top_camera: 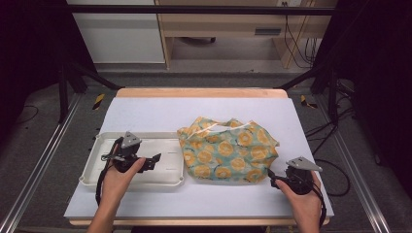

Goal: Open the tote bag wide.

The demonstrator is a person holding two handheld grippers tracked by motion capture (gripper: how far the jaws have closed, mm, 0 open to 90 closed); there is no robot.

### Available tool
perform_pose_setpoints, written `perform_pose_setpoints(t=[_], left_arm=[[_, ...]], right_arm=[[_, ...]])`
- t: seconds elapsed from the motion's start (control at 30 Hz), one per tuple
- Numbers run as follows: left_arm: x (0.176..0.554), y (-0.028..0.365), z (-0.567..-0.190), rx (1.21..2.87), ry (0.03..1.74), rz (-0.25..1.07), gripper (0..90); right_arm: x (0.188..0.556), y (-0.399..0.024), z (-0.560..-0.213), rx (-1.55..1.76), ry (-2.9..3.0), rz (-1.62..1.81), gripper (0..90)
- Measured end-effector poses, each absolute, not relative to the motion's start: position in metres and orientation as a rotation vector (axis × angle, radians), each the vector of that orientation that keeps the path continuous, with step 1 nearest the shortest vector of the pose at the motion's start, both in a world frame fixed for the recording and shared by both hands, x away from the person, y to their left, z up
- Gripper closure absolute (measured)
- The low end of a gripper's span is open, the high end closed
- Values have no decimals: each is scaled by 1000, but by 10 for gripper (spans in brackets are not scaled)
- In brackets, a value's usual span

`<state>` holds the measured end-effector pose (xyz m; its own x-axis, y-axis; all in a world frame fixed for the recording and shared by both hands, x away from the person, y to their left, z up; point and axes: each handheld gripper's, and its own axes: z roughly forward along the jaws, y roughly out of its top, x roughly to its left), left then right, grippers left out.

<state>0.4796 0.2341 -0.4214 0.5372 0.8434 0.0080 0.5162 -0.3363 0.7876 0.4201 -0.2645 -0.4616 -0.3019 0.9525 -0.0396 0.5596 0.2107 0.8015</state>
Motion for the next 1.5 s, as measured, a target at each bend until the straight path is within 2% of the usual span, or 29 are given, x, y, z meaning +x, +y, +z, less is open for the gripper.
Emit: perform_pose_setpoints(t=[0.17,0.3,0.43,0.47,0.67,0.83,0.87,0.97,1.0,1.03,1.1,1.17,1.3,1.33,1.37,1.4,1.5], left_arm=[[479,232,-422,2021,1093,544,87],[477,228,-423,2041,1065,537,88],[476,225,-422,2054,1045,536,88],[475,224,-420,2049,1037,532,88],[474,220,-418,2061,1012,527,88],[472,214,-416,2083,974,517,87],[471,213,-415,2087,970,517,87],[471,211,-414,2084,953,509,87],[471,211,-414,2082,950,504,87],[471,210,-414,2082,949,501,87],[471,209,-414,2087,940,502,88],[471,206,-413,2086,937,505,88],[468,198,-408,2095,907,540,90],[468,196,-407,2092,902,542,92],[469,193,-405,2092,884,535,92],[469,189,-404,2095,869,525,92],[472,174,-401,2126,819,550,93]], right_arm=[[419,-263,-452,1391,1945,967,235],[426,-255,-416,1341,1973,1003,227],[434,-247,-396,1302,1990,1028,224],[445,-240,-382,1271,2027,1030,210],[473,-222,-358,1233,2068,988,199],[510,-209,-352,1246,2129,914,227],[517,-208,-353,1264,2153,895,255],[528,-206,-359,1258,2231,861,501],[528,-205,-360,1243,2259,856,631],[526,-205,-360,1224,2267,861,717],[519,-205,-358,1199,2259,902,825],[505,-205,-355,1154,2230,966,877],[463,-209,-355,1064,2154,1116,879],[442,-212,-360,1037,2121,1168,883],[442,-212,-360,1037,2121,1168,883],[422,-216,-369,1015,2103,1210,888],[404,-221,-379,998,2086,1238,896]])
